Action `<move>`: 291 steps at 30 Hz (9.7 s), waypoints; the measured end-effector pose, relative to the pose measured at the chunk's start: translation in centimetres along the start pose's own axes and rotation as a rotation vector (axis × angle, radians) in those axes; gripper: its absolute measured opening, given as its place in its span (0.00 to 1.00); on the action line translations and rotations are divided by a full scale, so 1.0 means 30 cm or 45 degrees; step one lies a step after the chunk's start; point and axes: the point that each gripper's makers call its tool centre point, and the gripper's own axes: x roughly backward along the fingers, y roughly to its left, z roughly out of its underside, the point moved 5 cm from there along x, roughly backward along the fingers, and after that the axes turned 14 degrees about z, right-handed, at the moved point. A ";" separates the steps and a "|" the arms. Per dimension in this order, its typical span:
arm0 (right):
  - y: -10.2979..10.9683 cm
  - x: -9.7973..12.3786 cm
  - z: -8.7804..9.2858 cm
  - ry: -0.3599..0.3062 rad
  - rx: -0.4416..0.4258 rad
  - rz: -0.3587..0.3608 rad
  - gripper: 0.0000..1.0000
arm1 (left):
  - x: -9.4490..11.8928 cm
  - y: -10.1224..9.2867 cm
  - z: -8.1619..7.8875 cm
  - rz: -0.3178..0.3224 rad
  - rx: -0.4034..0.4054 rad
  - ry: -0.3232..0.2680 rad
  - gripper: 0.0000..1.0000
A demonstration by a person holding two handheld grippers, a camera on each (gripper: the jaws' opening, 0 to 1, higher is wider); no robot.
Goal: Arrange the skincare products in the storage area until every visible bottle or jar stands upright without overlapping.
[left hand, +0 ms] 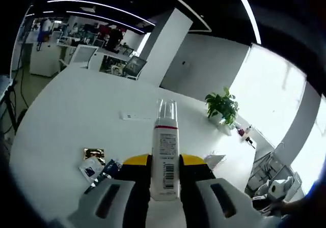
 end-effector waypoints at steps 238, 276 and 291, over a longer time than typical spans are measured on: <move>0.633 0.280 -0.441 -0.470 0.796 -0.873 0.15 | 0.346 -0.642 0.071 0.923 -0.706 0.172 0.18; 0.196 0.113 -0.200 -0.173 0.563 -0.110 0.62 | 0.089 -0.505 0.207 0.948 -0.769 0.242 0.16; 0.068 0.064 -0.102 -0.075 0.633 0.093 0.76 | -0.042 -0.344 0.290 0.940 -0.781 0.265 0.16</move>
